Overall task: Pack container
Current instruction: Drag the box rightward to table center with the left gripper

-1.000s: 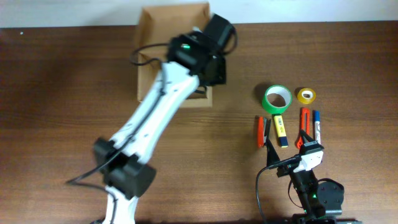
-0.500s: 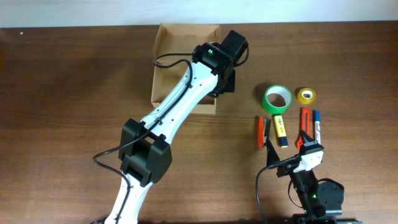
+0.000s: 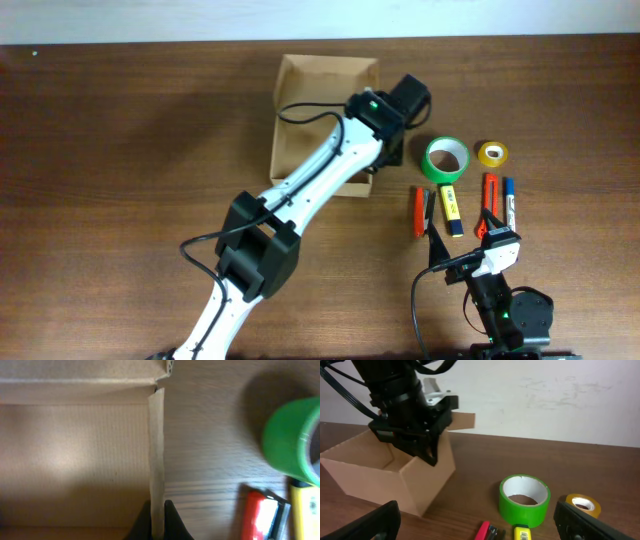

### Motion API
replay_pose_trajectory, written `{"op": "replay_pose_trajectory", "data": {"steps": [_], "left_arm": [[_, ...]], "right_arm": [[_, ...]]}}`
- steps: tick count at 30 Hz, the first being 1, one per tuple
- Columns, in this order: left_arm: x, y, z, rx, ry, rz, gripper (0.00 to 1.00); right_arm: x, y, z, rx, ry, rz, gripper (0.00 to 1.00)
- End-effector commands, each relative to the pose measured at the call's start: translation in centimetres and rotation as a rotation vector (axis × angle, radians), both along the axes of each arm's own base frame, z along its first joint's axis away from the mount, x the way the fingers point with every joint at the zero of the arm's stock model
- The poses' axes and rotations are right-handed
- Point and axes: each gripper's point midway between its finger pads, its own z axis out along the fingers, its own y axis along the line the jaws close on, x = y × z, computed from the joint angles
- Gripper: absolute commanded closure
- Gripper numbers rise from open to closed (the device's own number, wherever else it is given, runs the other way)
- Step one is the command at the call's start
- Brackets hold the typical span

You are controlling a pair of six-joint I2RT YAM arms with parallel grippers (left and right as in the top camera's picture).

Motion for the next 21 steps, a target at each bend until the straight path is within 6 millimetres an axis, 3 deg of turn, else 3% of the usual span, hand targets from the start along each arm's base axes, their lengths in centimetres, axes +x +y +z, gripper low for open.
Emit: {"op": "replay_pose_trajectory", "data": {"steps": [1, 14, 21], "left_arm": [[0.1, -0.8, 0.5, -0.013, -0.032, 0.031, 0.98], [0.8, -1.7, 0.8, -0.075, -0.061, 0.121, 0.98], [-0.1, -1.1, -2.0, -0.017, 0.008, 0.116, 0.98]], "right_arm": [[0.0, 0.2, -0.3, 0.005, 0.003, 0.009, 0.01], [0.0, 0.2, -0.3, 0.005, 0.003, 0.009, 0.01], [0.0, 0.2, -0.3, 0.005, 0.003, 0.009, 0.01]]}}
